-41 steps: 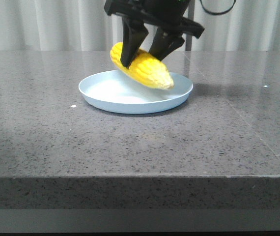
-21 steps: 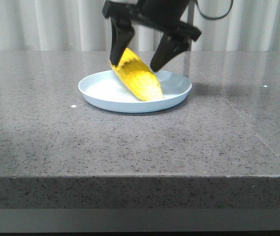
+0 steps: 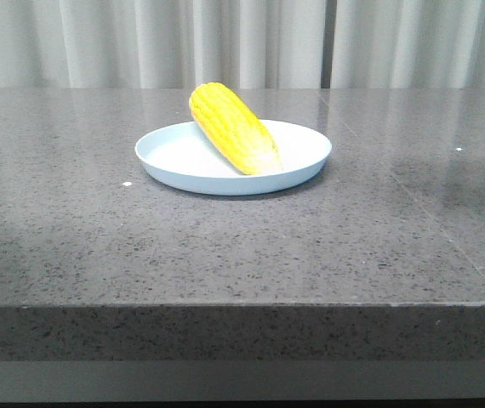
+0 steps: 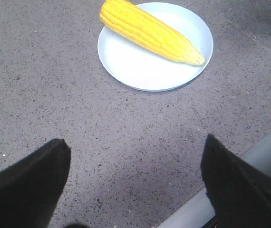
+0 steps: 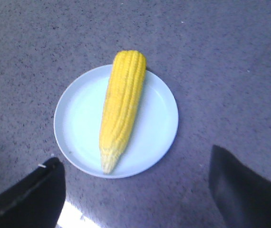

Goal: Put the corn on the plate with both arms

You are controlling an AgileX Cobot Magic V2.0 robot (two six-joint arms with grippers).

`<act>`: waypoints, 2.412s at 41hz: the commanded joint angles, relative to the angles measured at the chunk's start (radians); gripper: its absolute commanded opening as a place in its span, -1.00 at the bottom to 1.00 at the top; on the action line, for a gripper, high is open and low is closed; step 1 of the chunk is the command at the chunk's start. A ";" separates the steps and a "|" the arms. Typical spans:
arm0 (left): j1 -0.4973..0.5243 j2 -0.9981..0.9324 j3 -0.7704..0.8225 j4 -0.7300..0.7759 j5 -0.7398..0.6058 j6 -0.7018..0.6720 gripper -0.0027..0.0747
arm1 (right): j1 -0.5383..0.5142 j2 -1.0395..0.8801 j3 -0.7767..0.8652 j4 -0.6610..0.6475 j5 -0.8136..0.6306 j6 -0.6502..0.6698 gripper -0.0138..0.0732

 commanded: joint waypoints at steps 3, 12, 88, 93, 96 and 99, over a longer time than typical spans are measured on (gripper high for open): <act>-0.007 -0.008 -0.027 -0.001 -0.064 -0.011 0.50 | -0.004 -0.224 0.130 -0.050 -0.046 -0.008 0.78; -0.007 -0.008 -0.027 -0.001 -0.064 -0.011 0.50 | -0.004 -0.489 0.334 -0.055 -0.046 0.003 0.78; 0.014 -0.035 -0.010 -0.001 -0.074 -0.003 -0.98 | -0.004 -0.698 0.467 -0.076 0.025 0.034 -0.84; 0.110 -0.105 0.077 0.000 -0.153 -0.001 -0.98 | -0.004 -0.698 0.467 -0.076 0.025 0.034 -0.84; 0.184 -0.175 0.166 -0.011 -0.255 -0.001 -0.98 | -0.004 -0.698 0.467 -0.076 0.025 0.034 -0.84; 0.248 -0.254 0.272 -0.019 -0.367 -0.001 -0.98 | -0.004 -0.698 0.467 -0.076 0.025 0.034 -0.84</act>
